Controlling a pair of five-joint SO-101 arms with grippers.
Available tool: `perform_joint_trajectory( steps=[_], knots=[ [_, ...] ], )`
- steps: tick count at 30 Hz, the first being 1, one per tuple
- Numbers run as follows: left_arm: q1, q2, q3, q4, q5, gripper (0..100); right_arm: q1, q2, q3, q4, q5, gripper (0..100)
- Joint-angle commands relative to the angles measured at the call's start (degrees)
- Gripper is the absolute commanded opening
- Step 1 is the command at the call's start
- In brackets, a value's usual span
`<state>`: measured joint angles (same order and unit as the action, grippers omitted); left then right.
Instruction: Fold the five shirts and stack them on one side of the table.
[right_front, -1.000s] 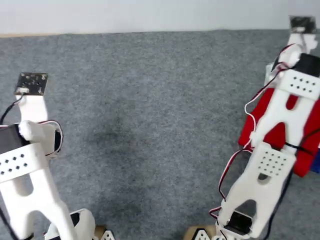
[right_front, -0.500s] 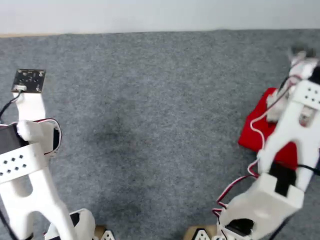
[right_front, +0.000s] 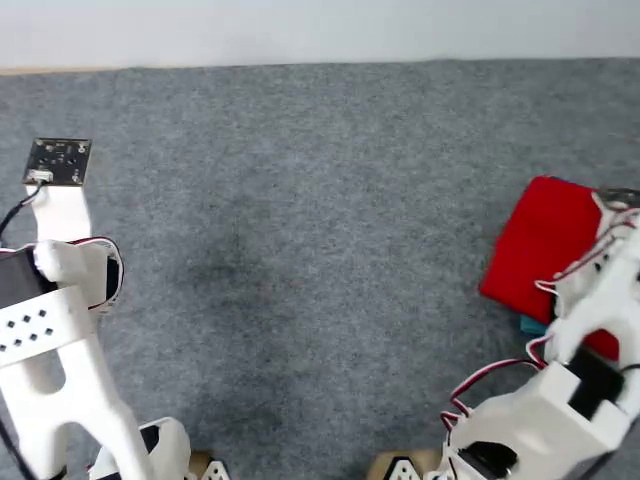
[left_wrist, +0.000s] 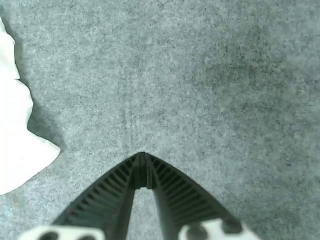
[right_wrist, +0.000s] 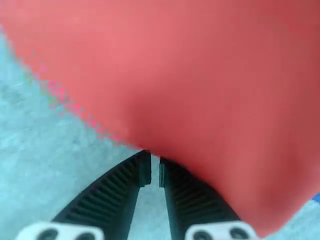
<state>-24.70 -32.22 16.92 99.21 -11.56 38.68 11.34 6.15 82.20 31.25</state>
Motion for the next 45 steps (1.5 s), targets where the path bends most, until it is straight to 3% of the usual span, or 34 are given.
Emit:
perform_joint_trajectory(
  steps=[1,7,11,19,28,35,41,45],
  knots=[
    [0.3,-1.9,-2.8,1.1,-0.3,0,2.4,-1.8,-0.3,-4.0,2.8,5.1],
    [0.3,-1.9,-2.8,1.1,-0.3,0,5.1,2.8,-4.9,-3.5,4.4,5.1],
    [0.3,-1.9,-2.8,1.1,-0.3,0,5.5,2.8,-10.2,3.2,4.4,5.1],
    [0.3,-1.9,-2.8,1.1,-0.3,0,-2.2,0.7,-17.5,17.9,4.0,5.1],
    [-0.2,-1.8,-3.6,1.1,-0.4,0,-7.3,-14.4,-16.9,20.4,-0.6,5.0],
    [-13.4,1.5,-5.9,0.8,-4.1,5,-6.8,-28.5,-2.1,20.4,-0.2,5.0],
    [-27.4,10.9,-6.1,-2.0,-14.2,5,-3.3,-39.4,13.2,20.3,5.6,5.0],
    [-29.9,16.6,-6.1,-4.7,-23.0,6,-1.2,-43.7,19.6,20.3,8.5,5.0]
  ],
)
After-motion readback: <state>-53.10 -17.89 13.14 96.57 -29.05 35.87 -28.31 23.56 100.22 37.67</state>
